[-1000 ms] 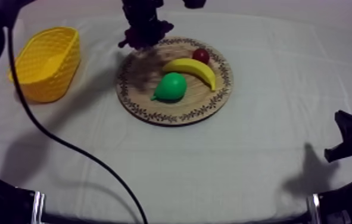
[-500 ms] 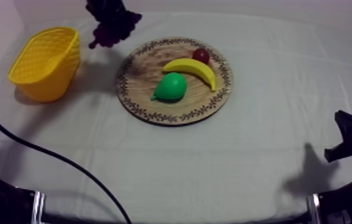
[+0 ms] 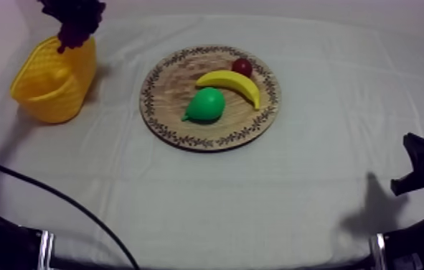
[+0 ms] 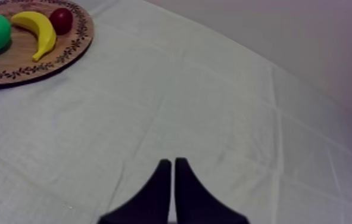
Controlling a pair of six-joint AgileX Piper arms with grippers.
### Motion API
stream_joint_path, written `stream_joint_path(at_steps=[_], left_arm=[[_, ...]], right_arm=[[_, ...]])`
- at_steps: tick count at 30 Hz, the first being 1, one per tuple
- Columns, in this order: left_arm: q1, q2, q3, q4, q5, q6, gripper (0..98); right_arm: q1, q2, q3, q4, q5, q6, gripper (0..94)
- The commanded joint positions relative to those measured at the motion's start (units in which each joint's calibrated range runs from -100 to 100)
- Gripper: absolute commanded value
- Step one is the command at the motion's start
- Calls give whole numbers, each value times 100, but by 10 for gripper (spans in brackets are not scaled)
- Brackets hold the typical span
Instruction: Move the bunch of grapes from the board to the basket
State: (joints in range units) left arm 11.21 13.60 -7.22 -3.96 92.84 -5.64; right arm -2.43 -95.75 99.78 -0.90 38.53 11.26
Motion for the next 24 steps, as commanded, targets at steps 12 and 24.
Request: stream_joint_path(at_steps=[12,24], left_arm=[[-737,-53,-126,92,394,152,546],[-999,411,-95,83,398,90,561]], right_arm=[[-2,0,0,-1,2,0,3],[-2,0,0,-1,2,0,3]])
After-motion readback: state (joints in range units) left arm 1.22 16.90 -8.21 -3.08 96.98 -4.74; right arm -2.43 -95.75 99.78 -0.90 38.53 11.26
